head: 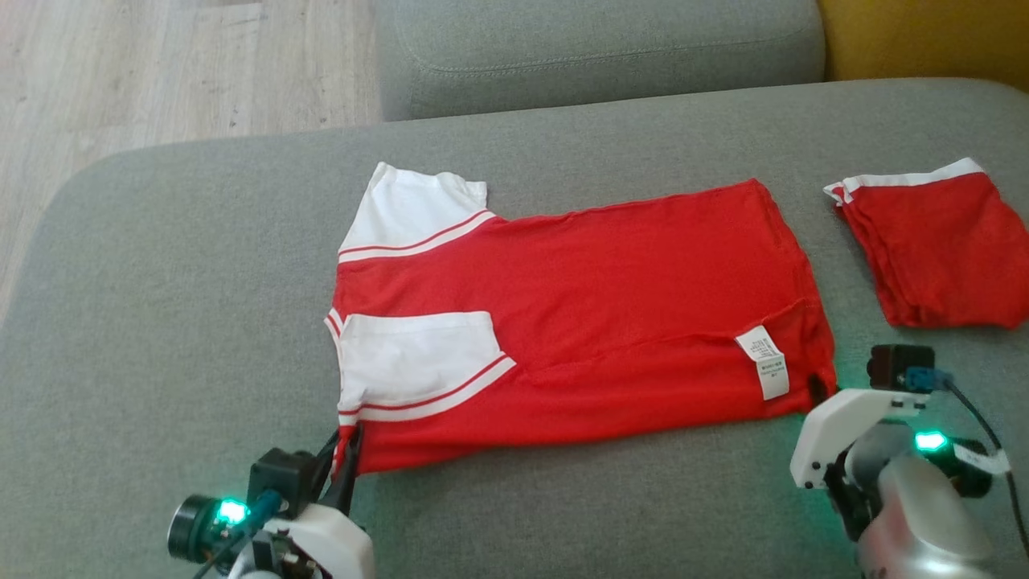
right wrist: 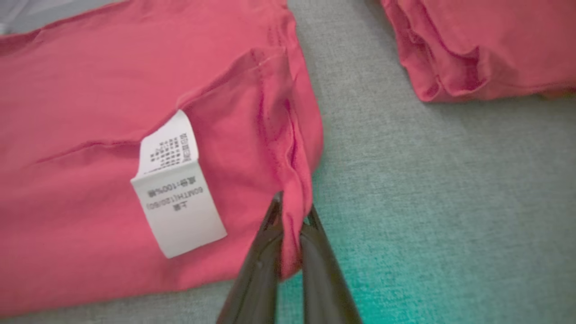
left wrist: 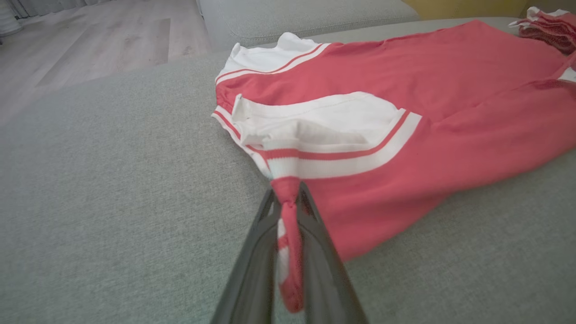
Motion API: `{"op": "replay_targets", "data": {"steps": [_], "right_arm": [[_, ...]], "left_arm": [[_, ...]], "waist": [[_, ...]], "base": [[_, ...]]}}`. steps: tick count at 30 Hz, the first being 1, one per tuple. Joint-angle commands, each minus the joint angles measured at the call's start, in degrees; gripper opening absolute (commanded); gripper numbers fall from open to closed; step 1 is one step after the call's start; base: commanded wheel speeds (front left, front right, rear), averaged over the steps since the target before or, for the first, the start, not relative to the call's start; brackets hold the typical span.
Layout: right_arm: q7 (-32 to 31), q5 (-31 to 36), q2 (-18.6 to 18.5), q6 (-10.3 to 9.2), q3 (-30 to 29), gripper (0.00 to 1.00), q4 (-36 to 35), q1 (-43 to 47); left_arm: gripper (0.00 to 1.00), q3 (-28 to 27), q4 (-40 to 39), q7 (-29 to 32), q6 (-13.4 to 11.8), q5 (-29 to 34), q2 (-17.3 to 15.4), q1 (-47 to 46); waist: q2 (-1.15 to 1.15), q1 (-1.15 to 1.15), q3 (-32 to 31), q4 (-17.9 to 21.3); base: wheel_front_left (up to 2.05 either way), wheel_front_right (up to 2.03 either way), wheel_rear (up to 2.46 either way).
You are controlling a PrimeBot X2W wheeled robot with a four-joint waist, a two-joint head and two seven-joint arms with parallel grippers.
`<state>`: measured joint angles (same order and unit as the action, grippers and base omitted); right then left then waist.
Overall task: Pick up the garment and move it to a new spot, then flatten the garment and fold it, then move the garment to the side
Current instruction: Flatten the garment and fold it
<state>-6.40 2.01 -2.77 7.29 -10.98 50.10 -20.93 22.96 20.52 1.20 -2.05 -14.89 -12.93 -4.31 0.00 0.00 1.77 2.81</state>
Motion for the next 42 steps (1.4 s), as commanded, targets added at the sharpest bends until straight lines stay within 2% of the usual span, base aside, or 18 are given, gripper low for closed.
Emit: {"op": "replay_targets", "data": {"steps": [1, 2, 3, 7, 11, 14, 18, 23, 26, 27, 30, 32, 36, 42], "right_arm": [[0.3, -1.5, -0.1, 0.20, 2.2, 1.00, -2.5, -0.2], [0.6, -2.5, -0.1, 0.20, 2.7, 1.00, -4.0, 0.3], [1.0, -3.3, -0.1, 0.20, 3.0, 1.00, -5.5, 0.9], [4.4, -6.2, -0.1, 0.20, 3.4, 1.00, -12.3, 2.5], [9.4, -8.7, -0.1, 0.20, 7.3, 1.00, -18.8, 4.2], [12.9, -10.1, -0.1, 0.20, 10.2, 1.00, -22.6, 5.4], [15.7, -11.8, -0.1, 0.20, 12.6, 1.00, -25.9, 6.0], [16.5, -12.5, -0.1, 0.20, 14.1, 1.00, -28.8, 5.3], [16.9, -12.9, -0.1, 0.20, 14.2, 1.00, -30.4, 4.2], [16.9, -12.9, -0.1, 0.20, 14.2, 1.00, -30.4, 4.2], [17.3, -13.9, -0.1, 0.20, 14.9, 1.00, -31.9, 3.0], [17.5, -14.6, -0.1, 0.20, 15.9, 1.00, -32.5, 2.5], [17.9, -15.6, -0.1, 0.20, 17.4, 1.00, -33.9, 1.5], [18.3, -17.0, -0.1, 0.20, 19.2, 1.00, -35.2, 0.0]], "left_arm": [[0.25, -1.9, -2.1, -0.2, -0.6, -0.7, -1.1, -1.7], [0.69, -2.1, -2.5, -0.5, -1.0, -0.6, -1.0, -1.9], [1.00, -2.3, -2.9, -0.9, -1.5, -0.5, -0.9, -2.1], [1.00, -3.7, -4.6, -4.8, -3.1, -0.6, -0.3, -3.4], [1.00, -5.4, -6.5, -11.0, -3.7, -1.4, 0.7, -4.5], [1.00, -6.1, -8.3, -14.4, -3.2, -1.6, 1.1, -5.6], [1.00, -7.1, -10.9, -15.9, -2.2, -1.3, 1.3, -7.8], [1.00, -6.7, -10.6, -15.9, 1.1, 0.4, -1.2, -15.3], [1.00, -6.1, -7.7, -12.1, 4.6, 1.2, -4.5, -23.1], [1.00, -6.1, -7.7, -12.1, 4.6, 1.2, -4.5, -23.1], [1.00, -4.9, -2.9, -6.2, 7.8, 1.0, -8.0, -31.4], [1.00, -3.0, 1.5, -1.7, 9.0, -1.2, -9.6, -36.0], [1.00, 3.6, 8.7, 6.9, 9.5, -7.2, -13.3, -44.2], [1.00, 11.2, 16.1, 10.9, 9.5, -15.8, -18.4, -52.1]], "waist": [[0.00, 0.00, 0.2, -0.1], [0.00, 0.00, 0.3, -0.1], [0.00, 0.00, 0.4, -0.2], [0.00, 0.00, 0.9, -0.1], [0.00, 0.00, 1.6, 0.7], [0.00, 0.00, 2.4, 1.3], [0.00, 0.00, 4.0, 2.5], [0.00, 0.00, 7.6, 4.1], [0.00, 0.00, 10.6, 5.3], [0.00, 0.00, 10.6, 5.3], [0.00, 0.00, 13.9, 6.8], [0.00, 0.00, 15.6, 7.9], [0.00, 0.00, 18.9, 9.7], [0.00, 0.00, 22.8, 12.2]], "base": [[0.00, 0.00, 0.00], [0.00, 0.00, 0.00], [0.00, 0.00, 0.00], [0.00, 0.00, 0.00], [0.00, 0.00, 0.00], [0.00, 0.00, 0.00], [0.00, 0.00, 0.00], [0.00, 0.00, 0.00], [0.00, 0.00, 0.00], [0.00, 0.00, 0.00], [0.00, 0.00, 0.00], [0.00, 0.00, 0.00], [0.00, 0.00, 0.00], [0.00, 0.00, 0.00]]}}
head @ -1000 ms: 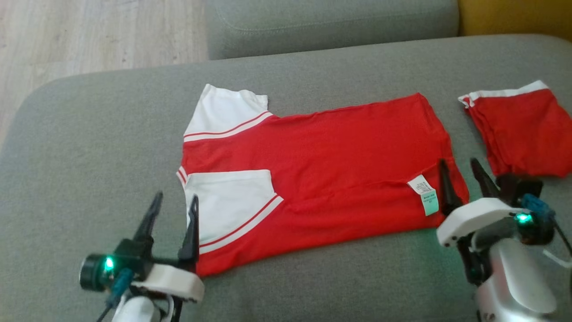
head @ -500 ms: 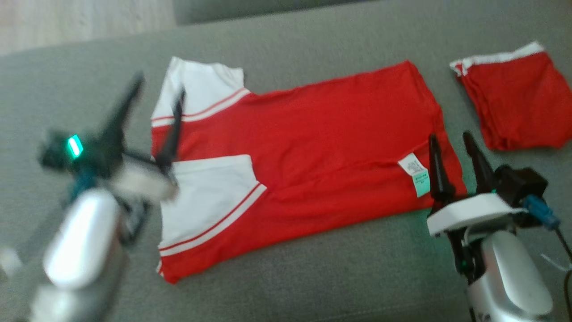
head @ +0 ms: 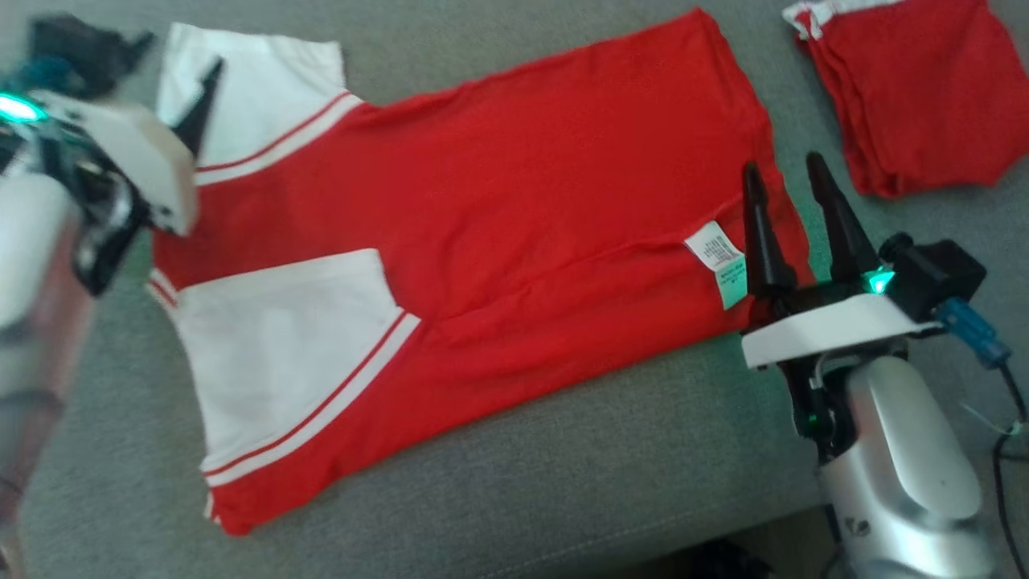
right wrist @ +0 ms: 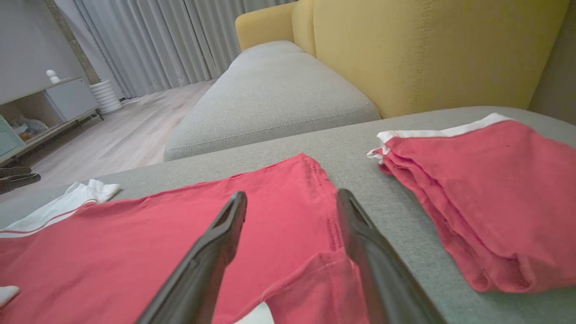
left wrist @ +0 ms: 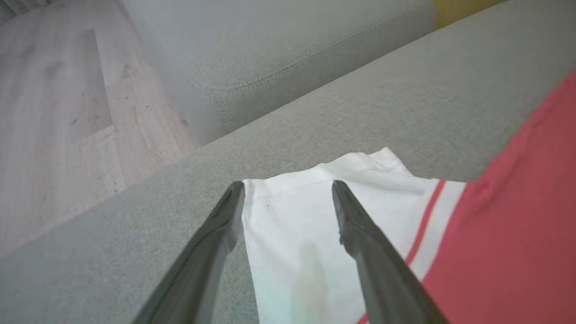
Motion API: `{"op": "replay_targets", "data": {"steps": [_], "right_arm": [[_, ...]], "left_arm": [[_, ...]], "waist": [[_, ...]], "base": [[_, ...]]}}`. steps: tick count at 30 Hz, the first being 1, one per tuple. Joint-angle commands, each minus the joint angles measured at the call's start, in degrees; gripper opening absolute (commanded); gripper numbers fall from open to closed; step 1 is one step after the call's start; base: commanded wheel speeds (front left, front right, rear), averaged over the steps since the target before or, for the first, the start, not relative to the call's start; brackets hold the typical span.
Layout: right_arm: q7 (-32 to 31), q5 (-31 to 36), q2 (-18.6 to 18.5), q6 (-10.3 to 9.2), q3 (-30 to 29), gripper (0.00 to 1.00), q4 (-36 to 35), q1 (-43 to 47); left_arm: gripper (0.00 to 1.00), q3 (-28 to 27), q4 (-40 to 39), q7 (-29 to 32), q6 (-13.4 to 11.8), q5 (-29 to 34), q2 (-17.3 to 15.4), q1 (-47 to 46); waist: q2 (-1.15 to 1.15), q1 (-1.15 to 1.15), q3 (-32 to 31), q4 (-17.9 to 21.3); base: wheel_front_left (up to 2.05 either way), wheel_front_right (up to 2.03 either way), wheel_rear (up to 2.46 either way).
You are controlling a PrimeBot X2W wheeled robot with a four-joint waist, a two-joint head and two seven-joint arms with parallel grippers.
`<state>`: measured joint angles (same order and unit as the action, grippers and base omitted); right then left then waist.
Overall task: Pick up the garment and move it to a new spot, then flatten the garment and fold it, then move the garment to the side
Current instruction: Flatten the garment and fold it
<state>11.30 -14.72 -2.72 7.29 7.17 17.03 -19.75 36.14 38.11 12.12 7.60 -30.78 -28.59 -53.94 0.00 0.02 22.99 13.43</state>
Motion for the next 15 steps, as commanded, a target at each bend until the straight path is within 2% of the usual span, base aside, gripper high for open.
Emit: {"op": "replay_targets", "data": {"steps": [1, 8, 15], "right_arm": [[0.7, -0.8, -0.2, 0.20, 1.1, 1.00, -2.2, -1.2], [1.8, -2.3, -0.2, 0.20, 2.4, 1.00, -2.9, -1.1], [2.5, -3.1, -0.2, 0.20, 1.8, 1.00, -3.3, -1.4]], "left_arm": [[1.00, -1.2, -0.2, 0.3, -0.1, -0.8, -3.3, -3.5], [1.00, 3.2, 6.4, 0.3, -0.1, -4.8, -5.9, -9.2], [1.00, 6.2, 11.8, 1.1, -0.1, -7.3, -6.6, -12.6]], "waist": [[0.00, -0.02, 2.3, 1.8], [0.00, -0.02, 5.4, 3.7], [0.00, -0.02, 7.4, 4.8]], "base": [[0.00, 0.00, 0.00], [0.00, 0.00, 0.00], [0.00, 0.00, 0.00]]}}
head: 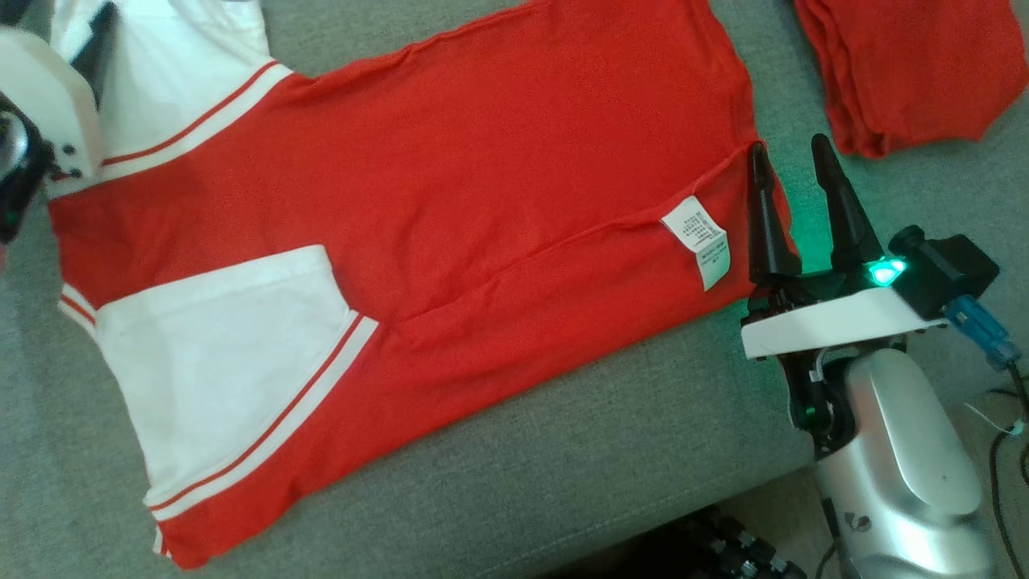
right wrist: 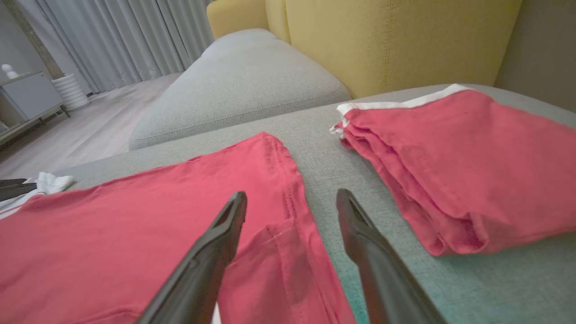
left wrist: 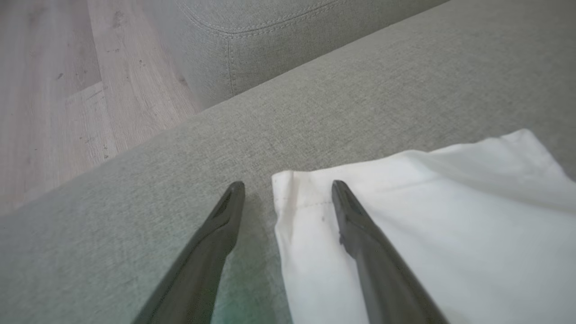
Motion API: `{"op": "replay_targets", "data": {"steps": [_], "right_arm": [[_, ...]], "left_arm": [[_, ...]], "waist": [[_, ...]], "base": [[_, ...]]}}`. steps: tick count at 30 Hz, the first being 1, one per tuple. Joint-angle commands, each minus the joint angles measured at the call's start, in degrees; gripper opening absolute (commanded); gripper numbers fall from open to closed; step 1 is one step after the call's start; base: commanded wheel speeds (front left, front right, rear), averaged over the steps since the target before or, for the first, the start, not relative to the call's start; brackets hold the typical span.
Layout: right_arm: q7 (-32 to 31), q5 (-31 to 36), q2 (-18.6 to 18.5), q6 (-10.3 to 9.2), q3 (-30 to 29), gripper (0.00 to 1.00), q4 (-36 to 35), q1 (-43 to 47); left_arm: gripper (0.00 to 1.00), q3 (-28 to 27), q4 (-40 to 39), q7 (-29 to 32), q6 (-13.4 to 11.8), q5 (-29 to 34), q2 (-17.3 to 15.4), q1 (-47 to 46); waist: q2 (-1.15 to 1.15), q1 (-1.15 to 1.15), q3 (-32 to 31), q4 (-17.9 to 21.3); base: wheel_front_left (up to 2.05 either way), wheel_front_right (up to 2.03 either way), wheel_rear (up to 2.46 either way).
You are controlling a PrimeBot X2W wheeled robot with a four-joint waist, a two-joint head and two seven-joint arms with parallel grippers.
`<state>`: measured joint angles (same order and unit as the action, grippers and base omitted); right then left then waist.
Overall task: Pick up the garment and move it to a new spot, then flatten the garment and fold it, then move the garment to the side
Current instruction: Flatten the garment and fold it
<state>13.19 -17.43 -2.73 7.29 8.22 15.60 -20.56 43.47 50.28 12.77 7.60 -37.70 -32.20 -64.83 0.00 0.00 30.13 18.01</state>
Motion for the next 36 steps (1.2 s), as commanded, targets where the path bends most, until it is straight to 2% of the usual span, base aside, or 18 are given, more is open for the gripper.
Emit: {"op": "replay_targets", "data": {"steps": [1, 4, 5, 6, 9, 15, 24, 28, 36], "right_arm": [[0.7, -0.6, -0.1, 0.20, 0.8, 1.00, -1.9, -0.6], [1.0, -0.8, -0.1, 0.20, 1.0, 1.00, -1.7, -0.7], [1.1, -0.8, -0.1, 0.20, 1.0, 1.00, -1.7, -0.8], [1.1, -0.8, -0.1, 0.20, 0.9, 1.00, -1.6, -0.9], [1.3, -0.5, -0.1, 0.20, 0.1, 1.00, -1.5, -1.0], [1.3, 1.3, -0.1, 0.20, -1.5, 1.00, -0.8, -1.2], [-2.3, 6.7, -0.1, 0.20, -6.1, 1.00, -1.5, -0.6], [-6.3, 10.8, -0.1, 0.20, -9.7, 1.00, -2.7, -0.9], [-16.5, 17.5, -0.2, 0.20, -15.5, 1.00, -2.0, -6.9]], "left_arm": [[1.00, -0.7, 0.3, 0.9, -0.1, -0.9, -2.9, -2.0], [1.00, 0.4, 1.2, 2.9, -0.1, -3.4, -2.6, -2.5], [0.56, 0.8, 1.2, 3.4, -0.1, -4.1, -2.6, -2.7], [0.00, 1.3, 1.0, 3.8, -0.1, -4.9, -2.5, -2.8], [0.00, 2.7, -0.1, 2.9, -0.1, -6.4, -2.7, -3.3], [0.00, 5.4, -2.0, -3.6, -0.1, -6.8, -2.3, -3.6], [0.00, 8.3, -6.3, -19.0, -0.3, -4.0, 0.2, -1.4], [0.00, 9.3, -12.5, -23.5, -2.7, -2.6, 1.6, 2.0], [0.00, 10.5, -28.3, -24.0, -8.5, -2.7, 0.9, 10.8]], "waist": [[0.00, 0.00, 0.4, 0.3], [0.00, 0.00, 0.8, 0.4], [0.00, 0.00, 0.9, 0.4], [0.00, 0.00, 0.9, 0.4], [0.00, 0.00, 0.7, 0.1], [0.00, 0.00, -1.4, -1.5], [0.00, 0.00, -7.8, -7.4], [0.00, 0.00, -10.5, -11.6], [0.00, 0.00, -12.0, -17.0]], "base": [[0.00, 0.00, 0.00], [0.00, 0.00, 0.00], [0.00, 0.00, 0.00], [0.00, 0.00, 0.00], [0.00, 0.00, 0.00], [0.00, 0.00, 0.00], [0.00, 0.00, 0.00], [0.00, 0.00, 0.00], [0.00, 0.00, 0.00]]}}
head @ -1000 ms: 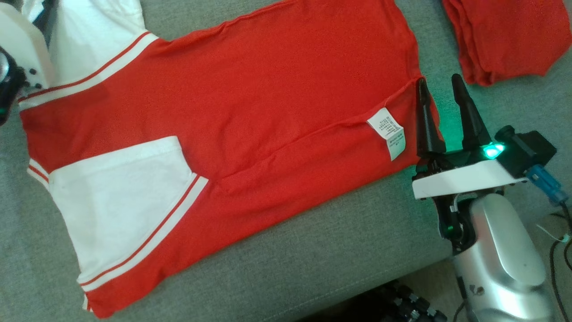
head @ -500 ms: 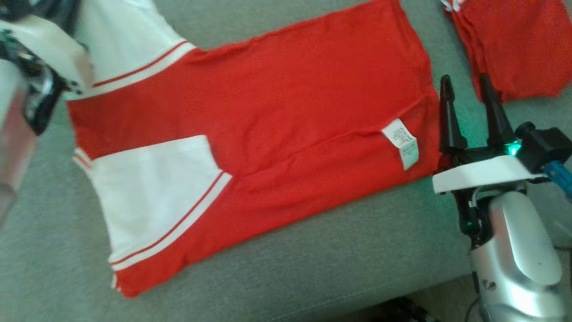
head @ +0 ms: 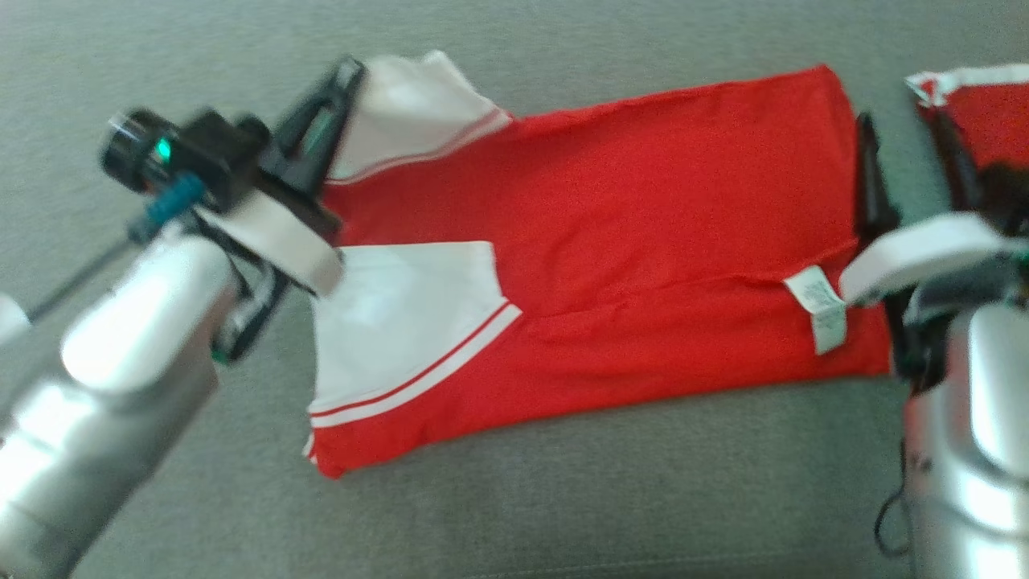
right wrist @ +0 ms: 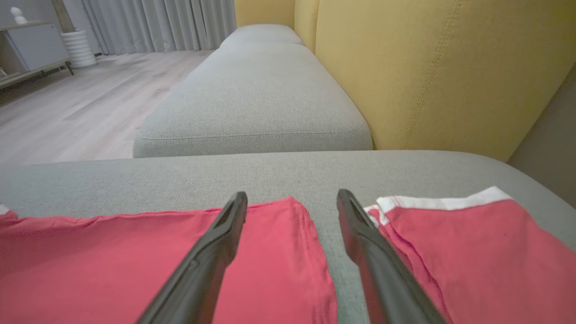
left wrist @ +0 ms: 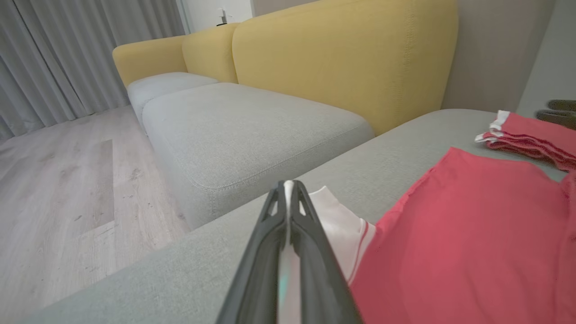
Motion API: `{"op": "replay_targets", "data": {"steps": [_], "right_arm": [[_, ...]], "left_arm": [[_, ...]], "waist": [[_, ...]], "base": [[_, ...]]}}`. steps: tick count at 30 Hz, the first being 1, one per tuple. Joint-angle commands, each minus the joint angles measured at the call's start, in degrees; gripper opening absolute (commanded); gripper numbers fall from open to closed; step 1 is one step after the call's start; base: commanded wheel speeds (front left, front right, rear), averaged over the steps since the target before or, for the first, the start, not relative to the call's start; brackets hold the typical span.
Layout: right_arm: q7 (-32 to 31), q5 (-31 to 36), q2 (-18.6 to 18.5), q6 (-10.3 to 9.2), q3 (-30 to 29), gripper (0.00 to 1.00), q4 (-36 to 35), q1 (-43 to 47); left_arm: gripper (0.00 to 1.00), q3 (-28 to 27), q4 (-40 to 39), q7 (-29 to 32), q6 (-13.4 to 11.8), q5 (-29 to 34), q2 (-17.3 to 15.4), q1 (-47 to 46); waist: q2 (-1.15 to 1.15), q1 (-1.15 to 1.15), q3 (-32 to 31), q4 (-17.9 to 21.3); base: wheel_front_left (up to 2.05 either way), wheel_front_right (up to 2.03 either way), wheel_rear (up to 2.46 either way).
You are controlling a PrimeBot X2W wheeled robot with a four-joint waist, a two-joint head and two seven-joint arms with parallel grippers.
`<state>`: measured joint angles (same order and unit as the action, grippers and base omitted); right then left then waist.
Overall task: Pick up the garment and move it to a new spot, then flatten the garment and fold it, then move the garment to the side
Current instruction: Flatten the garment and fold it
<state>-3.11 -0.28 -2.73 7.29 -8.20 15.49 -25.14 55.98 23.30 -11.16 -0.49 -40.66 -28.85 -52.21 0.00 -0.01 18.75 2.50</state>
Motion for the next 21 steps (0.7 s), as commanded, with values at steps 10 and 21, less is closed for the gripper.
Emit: {"op": "replay_targets", "data": {"steps": [10, 21], "right_arm": [[-10.4, 4.4, -5.2, 0.20, -4.3, 1.00, 14.1, -16.3], [-12.8, 9.2, -9.6, 0.20, -5.9, 1.00, 32.1, -26.4]], "left_arm": [[0.00, 0.0, -16.0, 3.5, -5.2, 1.5, -4.4, 2.0], [0.00, 0.5, -19.2, 4.5, -5.7, 2.1, -4.0, 0.6]], "waist": [[0.00, 0.01, 2.7, -5.4], [0.00, 0.01, 6.2, -7.8]], "base": [[0.00, 0.00, 0.00], [0.00, 0.00, 0.00]]}}
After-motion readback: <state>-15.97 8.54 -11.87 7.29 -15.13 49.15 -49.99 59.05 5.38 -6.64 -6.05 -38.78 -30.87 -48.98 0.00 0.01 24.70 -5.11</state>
